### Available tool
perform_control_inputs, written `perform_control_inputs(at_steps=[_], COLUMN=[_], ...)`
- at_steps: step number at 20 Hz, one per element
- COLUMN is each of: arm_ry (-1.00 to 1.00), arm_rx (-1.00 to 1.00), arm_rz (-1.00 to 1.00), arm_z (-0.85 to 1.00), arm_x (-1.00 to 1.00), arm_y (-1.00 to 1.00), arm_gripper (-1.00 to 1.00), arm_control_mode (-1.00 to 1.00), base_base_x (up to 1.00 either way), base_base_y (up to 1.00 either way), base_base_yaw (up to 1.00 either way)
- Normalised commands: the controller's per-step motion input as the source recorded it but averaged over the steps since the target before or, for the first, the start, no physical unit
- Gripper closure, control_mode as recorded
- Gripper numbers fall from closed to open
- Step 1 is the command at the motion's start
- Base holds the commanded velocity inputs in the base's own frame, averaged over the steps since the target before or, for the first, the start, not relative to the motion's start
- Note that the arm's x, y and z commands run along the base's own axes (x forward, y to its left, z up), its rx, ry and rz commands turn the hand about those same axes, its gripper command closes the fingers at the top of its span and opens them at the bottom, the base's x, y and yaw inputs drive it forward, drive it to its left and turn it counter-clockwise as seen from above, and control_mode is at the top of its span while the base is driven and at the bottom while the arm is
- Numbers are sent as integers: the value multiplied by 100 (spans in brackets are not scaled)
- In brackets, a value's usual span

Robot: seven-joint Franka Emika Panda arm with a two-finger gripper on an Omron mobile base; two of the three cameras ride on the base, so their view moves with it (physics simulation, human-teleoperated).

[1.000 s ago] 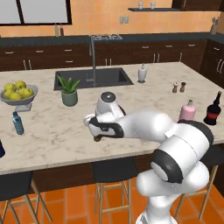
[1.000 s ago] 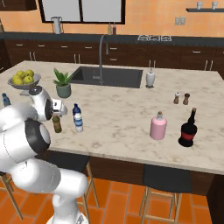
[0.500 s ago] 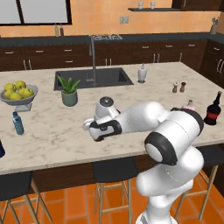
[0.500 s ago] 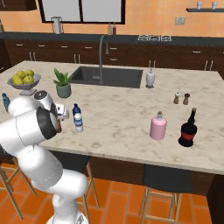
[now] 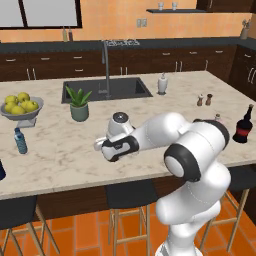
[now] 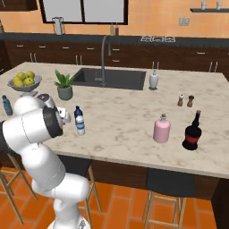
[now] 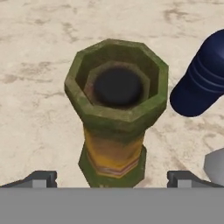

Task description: Move the plastic bottles in the middle to the plastics group, and the glass bottles in the middle to the glass group.

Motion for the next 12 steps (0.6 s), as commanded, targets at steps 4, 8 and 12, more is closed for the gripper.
perform_control_inputs(at_steps=[4,8,12], arm_ry=[0,0,0], arm_rx=[0,0,0], arm_rz=[0,0,0], arm_z=[-5,-7,0], arm_x=[11,14,0], arm_y=[0,0,0], arm_gripper=[-100,-100,-100], arm_control_mode=[-100,-100,-100], base_base_x=[0,0,0], base_base_y=[0,0,0], base_base_yaw=[0,0,0])
